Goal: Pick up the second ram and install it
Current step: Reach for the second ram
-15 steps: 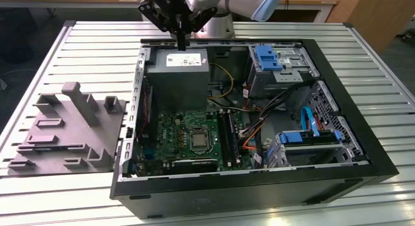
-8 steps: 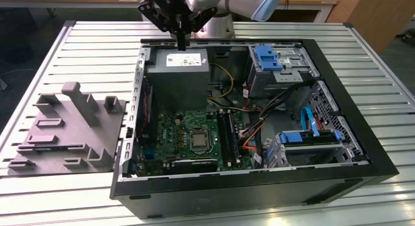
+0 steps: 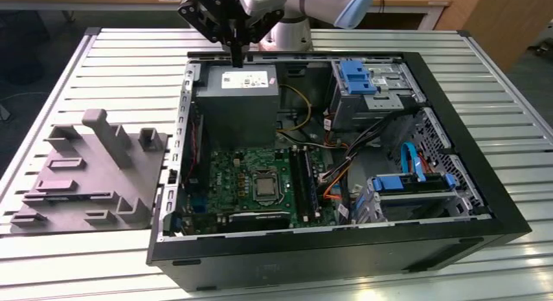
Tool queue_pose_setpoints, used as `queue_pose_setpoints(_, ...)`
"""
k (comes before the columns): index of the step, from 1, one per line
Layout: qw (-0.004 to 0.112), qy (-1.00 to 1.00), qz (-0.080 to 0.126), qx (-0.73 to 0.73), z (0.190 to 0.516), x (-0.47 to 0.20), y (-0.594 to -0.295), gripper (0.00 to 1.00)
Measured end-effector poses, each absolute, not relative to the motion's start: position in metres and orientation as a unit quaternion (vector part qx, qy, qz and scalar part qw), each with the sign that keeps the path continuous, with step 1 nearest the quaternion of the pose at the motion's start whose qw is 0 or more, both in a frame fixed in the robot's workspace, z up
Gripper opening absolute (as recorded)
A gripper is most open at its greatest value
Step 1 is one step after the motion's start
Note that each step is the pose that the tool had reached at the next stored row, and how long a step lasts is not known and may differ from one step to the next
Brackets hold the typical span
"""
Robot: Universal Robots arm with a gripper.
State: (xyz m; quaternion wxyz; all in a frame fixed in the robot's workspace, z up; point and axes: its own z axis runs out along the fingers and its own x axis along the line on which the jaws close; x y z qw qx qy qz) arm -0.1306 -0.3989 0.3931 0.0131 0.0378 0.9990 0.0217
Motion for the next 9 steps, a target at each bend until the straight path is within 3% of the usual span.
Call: queue_pose_setpoints(9, 0.013, 0.999, 0.022, 0.038, 0.393, -0.145, -0.399, 0.1)
